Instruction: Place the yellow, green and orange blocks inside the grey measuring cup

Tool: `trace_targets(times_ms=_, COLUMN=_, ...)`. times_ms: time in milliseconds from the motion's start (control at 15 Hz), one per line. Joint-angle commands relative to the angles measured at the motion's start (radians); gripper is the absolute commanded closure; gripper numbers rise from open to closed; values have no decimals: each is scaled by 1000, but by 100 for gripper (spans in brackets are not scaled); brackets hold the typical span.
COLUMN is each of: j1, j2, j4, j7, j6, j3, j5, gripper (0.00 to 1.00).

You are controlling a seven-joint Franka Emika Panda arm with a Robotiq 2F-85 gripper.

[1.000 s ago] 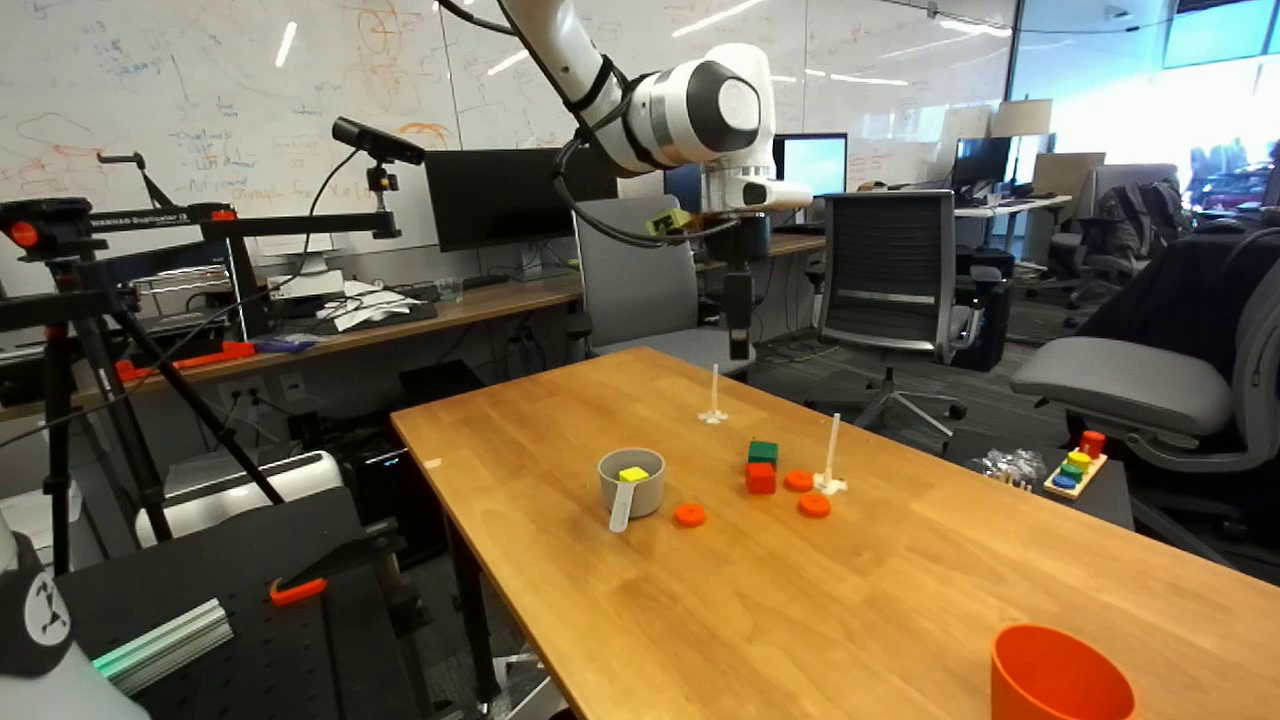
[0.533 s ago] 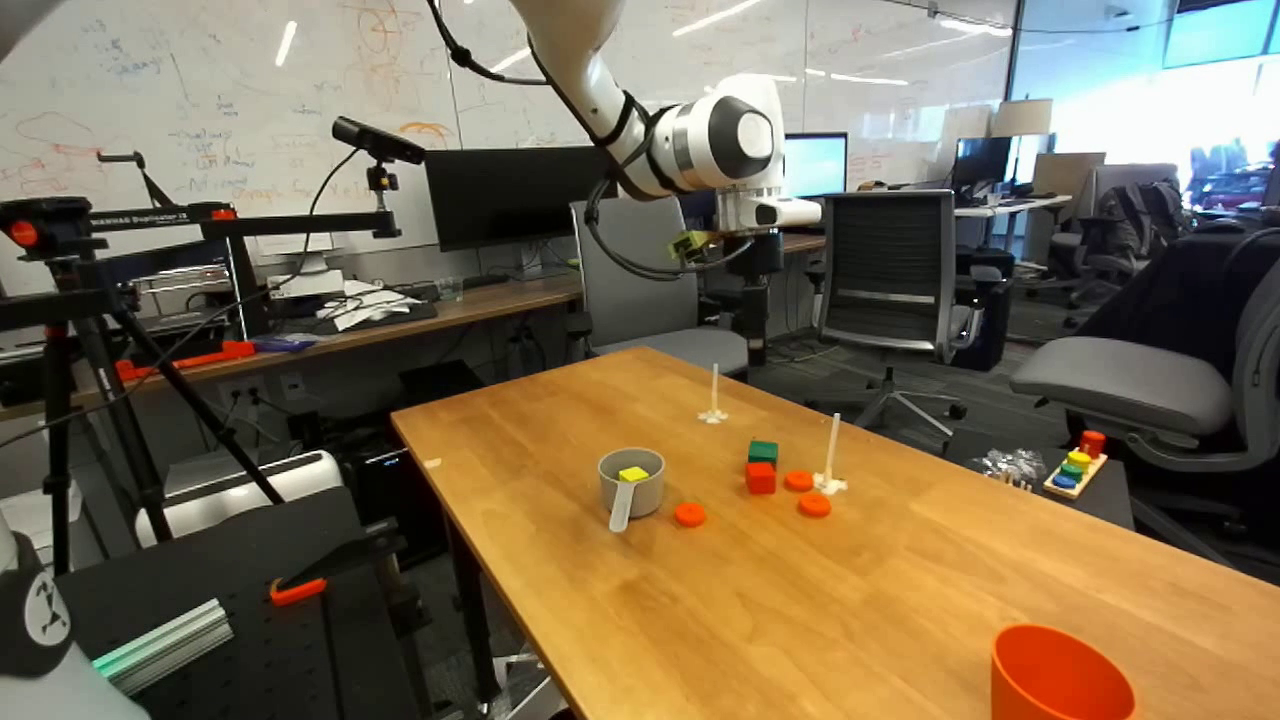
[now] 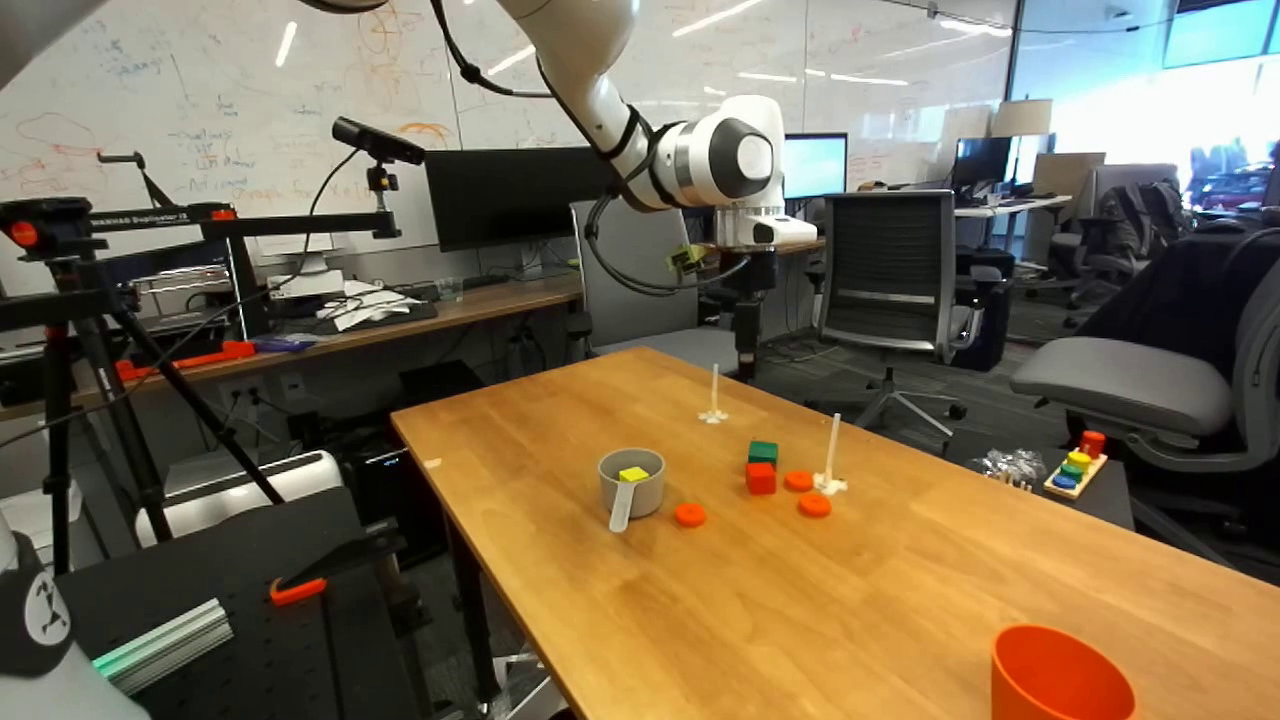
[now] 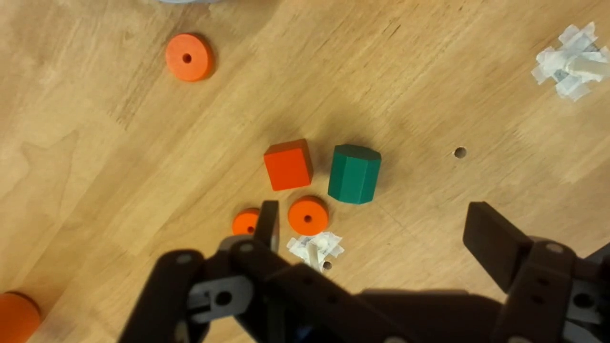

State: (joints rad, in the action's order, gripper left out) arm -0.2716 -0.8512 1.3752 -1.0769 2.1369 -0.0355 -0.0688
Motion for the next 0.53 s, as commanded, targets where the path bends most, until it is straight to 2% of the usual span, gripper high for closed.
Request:
trace_targets(times_ms=0, j1=7, j2=-33, j4=-19, j7=10, j6=21, j3=7, j5=23, gripper=0)
trace_targets(times_ms=467, j1=12, j2=-113, j4=-45, j7=-5, j6=104, j3=2, j5=53, gripper=0)
